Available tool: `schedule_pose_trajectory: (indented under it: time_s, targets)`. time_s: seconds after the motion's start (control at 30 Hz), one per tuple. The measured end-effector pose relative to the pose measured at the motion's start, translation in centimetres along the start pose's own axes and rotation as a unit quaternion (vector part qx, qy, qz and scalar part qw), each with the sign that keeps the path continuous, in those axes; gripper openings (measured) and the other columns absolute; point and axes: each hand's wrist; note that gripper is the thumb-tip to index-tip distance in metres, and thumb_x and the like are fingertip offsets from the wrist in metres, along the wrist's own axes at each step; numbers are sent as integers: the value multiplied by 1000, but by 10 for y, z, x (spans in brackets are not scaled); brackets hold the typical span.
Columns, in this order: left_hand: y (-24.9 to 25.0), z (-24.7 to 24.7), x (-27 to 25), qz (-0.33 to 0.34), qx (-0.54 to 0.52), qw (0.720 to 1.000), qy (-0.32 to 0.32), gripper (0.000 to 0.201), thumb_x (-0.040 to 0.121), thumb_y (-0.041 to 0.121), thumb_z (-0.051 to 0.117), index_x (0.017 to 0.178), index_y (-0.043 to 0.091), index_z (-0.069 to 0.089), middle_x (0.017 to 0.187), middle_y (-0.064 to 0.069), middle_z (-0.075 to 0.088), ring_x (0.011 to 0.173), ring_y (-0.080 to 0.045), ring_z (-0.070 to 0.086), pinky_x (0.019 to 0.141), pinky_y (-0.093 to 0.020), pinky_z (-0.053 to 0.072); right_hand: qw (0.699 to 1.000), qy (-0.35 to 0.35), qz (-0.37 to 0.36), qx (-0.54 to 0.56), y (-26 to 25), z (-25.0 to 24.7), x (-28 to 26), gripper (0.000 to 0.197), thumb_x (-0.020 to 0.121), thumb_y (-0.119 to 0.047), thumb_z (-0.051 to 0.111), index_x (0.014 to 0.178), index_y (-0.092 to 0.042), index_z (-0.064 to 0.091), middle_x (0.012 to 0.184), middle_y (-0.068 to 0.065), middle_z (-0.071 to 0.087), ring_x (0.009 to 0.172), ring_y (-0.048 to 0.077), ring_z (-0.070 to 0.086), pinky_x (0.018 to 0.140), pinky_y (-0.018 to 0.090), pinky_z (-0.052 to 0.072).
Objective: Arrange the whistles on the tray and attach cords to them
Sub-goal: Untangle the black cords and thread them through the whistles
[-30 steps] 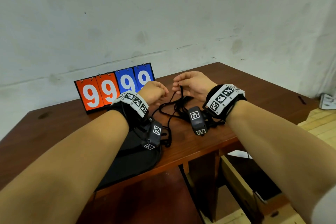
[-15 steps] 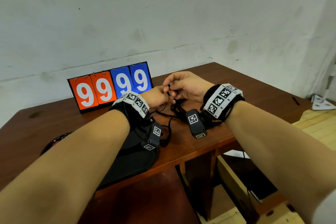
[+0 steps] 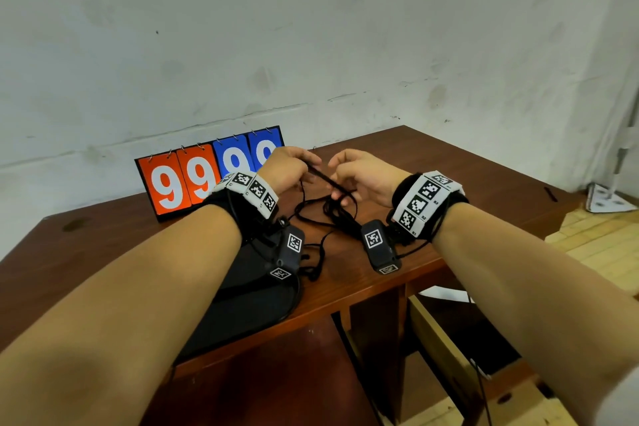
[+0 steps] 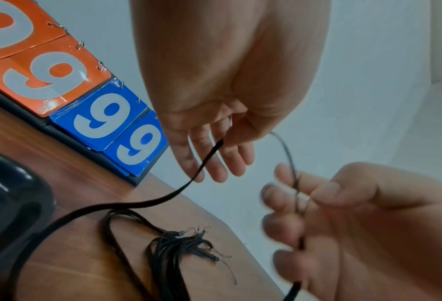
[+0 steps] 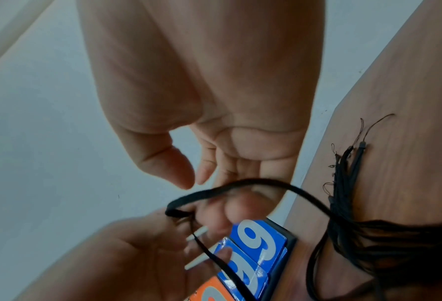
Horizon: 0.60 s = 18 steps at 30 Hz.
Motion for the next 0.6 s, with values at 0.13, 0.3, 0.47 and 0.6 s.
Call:
schedule_pose_trajectory:
  time_s: [0.13, 0.3, 0.47, 0.6]
  targets:
    - [24, -5, -16, 11, -22, 1000, -4, 56, 78, -16, 33, 116, 7, 67, 112, -6, 72, 101, -15, 65, 90, -36, 50, 998, 30, -17, -51, -2, 7, -8, 46, 87, -3, 52, 131, -15, 51, 117, 7, 60, 85, 8, 54, 87, 31, 45]
    - [48, -9, -37, 59, -26, 998, -24, 63, 76, -16, 32, 126, 8, 62, 128, -4, 64, 122, -15, 55, 99, -27, 48, 995, -39, -73, 55, -19, 30, -18, 38, 90, -14, 62, 128, -17, 57, 112, 2, 69, 104, 15, 64, 87, 28, 47]
    - [59, -24, -54, 75, -19, 997, 1, 64, 78, -14, 35, 132, 11, 58, 132, 2, 60, 126, -13, 50, 83, -20, 44, 992, 26, -117, 30, -32, 46, -20, 27, 96, -20, 58, 115, -1, 64, 69, 4, 64, 68, 18, 66, 69, 25, 53]
    - [55, -43, -61, 90, -12, 992, 84, 61, 81, -12, 39, 134, 14, 56, 126, 5, 61, 98, -10, 57, 76, -22, 44, 994, 20, -107, -4, -37, 49, -31, 27, 101, -19, 50, 107, 3, 64, 54, 2, 43, 50, 18, 53, 60, 28, 52]
Point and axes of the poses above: each hand's wrist, its own x-axis towards the middle knuckle, its own z-axis out of the palm, y = z × x
